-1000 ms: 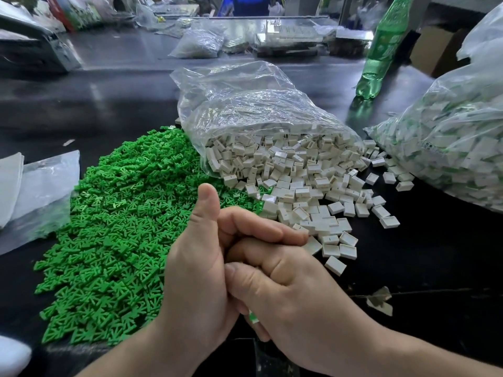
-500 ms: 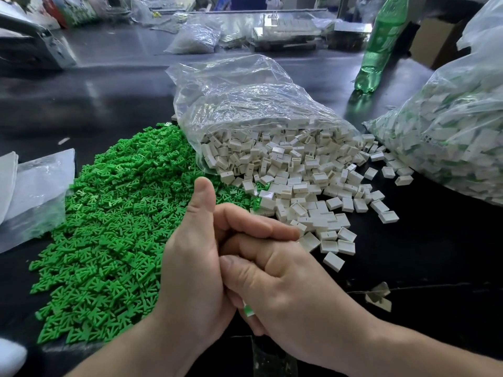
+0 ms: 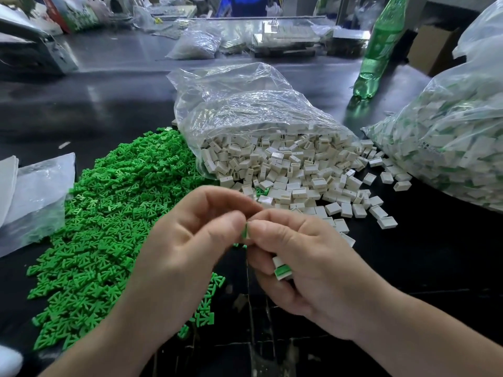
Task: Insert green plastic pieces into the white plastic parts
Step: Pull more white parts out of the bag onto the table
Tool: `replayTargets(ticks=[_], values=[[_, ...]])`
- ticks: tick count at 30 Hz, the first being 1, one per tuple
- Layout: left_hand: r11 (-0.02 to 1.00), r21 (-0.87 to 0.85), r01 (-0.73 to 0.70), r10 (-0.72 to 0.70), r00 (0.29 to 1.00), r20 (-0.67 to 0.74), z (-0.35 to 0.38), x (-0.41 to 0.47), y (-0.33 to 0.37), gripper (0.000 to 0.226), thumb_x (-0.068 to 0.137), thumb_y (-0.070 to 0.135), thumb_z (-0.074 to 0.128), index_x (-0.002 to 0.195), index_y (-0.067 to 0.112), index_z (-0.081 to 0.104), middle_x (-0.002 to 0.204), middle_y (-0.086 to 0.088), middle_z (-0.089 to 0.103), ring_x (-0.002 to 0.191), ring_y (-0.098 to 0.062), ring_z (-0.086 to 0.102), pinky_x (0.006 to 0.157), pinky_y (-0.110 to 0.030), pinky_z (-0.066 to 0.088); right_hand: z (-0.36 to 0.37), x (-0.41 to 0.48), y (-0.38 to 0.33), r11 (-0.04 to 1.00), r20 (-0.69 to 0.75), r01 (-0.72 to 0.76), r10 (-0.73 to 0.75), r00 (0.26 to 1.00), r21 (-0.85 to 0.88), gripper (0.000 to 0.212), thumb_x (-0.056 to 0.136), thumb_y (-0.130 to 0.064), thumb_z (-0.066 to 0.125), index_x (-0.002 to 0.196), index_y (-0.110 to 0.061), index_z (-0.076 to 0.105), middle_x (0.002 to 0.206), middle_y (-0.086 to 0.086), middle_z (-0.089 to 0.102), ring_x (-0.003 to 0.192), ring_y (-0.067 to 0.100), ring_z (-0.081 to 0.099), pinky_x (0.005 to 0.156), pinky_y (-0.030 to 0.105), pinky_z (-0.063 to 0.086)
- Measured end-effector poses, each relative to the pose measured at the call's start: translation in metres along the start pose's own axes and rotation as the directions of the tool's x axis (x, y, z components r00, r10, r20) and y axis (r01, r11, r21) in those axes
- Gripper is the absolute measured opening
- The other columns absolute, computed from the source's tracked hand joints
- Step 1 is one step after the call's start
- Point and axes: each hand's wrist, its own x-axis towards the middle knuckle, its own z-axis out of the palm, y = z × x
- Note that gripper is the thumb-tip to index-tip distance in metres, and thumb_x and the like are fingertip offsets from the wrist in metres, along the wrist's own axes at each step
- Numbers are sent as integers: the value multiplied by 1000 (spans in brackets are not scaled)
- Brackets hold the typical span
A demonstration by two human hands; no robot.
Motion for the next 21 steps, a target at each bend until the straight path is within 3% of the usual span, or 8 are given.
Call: replayTargets(ticks=[2,6,12,18,21], values=[[966,214,-145,134,989,65,-8,-2,1,18,85,26,63,102,21,69,107,-5,71,86,-28,72,70,-41,60,-5,-1,-2,1000,10,-1,0,1000,13,15,87,-32,58,76,-24,65,61,-1,51,35,7,39,36,11,26],[885,406,-229,210,974,90,-11,1,-2,19,85,36,65,103,30,68,114,2,68,97,-27,69,78,-50,57,-7,-1,-1,1000,21,-15,14,1000,27,19,88,-32,57,72,-25,64,62,-1,51,37,8,38,36,12,25],[793,543,-277,277,957,85,-8,2,0,14,83,30,67,97,29,67,105,10,69,95,-19,69,75,-42,57,-11,-1,-2,999,20,-13,13,1000,35,15,88,-30,58,78,-21,64,62,-1,51,37,9,37,35,14,22],[709,613,-349,382,921,82,0,1,5,14,81,31,68,93,25,66,103,14,65,97,-10,67,80,-13,49,-14,-2,-3,984,68,-99,90,994,151,17,89,-31,57,84,-15,55,58,-3,55,36,6,44,32,14,26],[696,646,-313,387,922,29,1,0,4,21,83,43,65,100,32,64,108,16,65,94,-9,67,76,-16,50,-16,0,-4,953,133,-119,84,987,279,13,97,-26,55,94,-13,52,63,-3,60,36,3,49,30,14,30]])
